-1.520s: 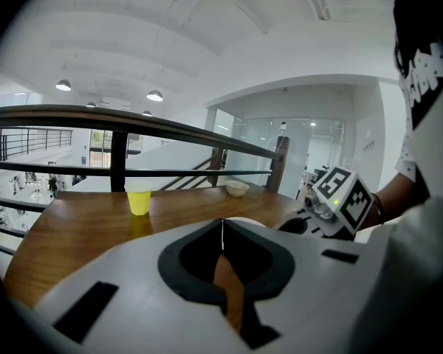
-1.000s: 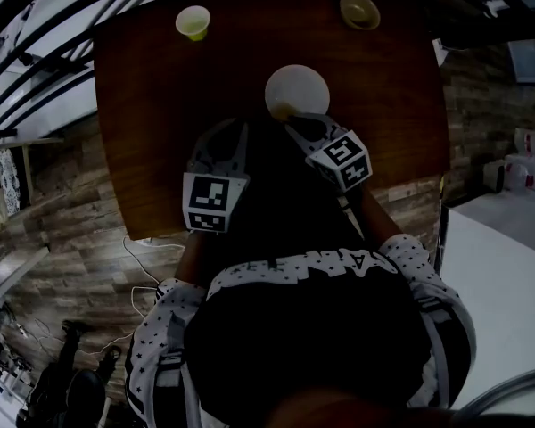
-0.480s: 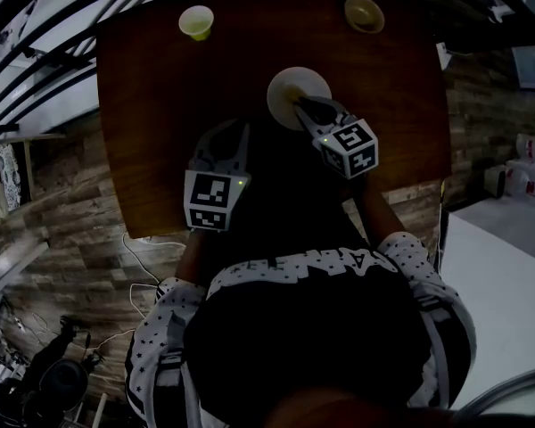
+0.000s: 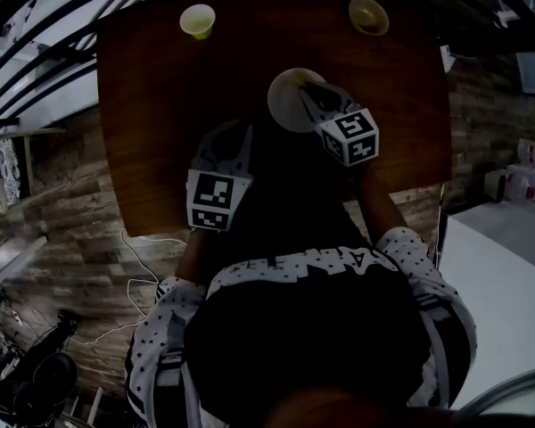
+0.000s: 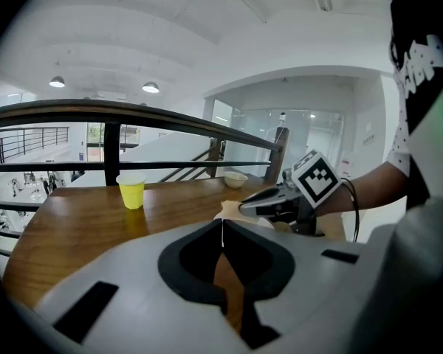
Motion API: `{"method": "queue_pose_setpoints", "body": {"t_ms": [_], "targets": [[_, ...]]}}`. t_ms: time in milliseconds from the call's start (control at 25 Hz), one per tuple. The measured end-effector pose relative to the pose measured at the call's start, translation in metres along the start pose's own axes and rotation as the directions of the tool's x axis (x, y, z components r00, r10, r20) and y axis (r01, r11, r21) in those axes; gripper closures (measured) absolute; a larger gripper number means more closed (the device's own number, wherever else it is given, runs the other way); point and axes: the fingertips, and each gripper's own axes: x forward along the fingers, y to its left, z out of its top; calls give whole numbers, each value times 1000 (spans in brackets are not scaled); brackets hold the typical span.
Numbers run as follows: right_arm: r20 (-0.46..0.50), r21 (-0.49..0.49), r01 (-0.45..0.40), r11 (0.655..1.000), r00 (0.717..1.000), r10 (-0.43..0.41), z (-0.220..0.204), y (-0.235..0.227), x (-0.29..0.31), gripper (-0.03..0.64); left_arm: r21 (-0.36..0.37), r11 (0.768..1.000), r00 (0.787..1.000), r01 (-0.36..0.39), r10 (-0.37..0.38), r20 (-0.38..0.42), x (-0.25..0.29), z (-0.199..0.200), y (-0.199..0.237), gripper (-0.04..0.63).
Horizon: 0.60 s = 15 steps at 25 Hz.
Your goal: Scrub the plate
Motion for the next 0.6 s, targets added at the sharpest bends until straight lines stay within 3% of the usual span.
{"method": "queue_pose_setpoints", "body": {"t_ms": [600], "targets": [[-5,-54,25,998,1000,-26,3,-16,16,568,-6,1000,1000,14,-14,-13,8,-2,-2,581]]}}
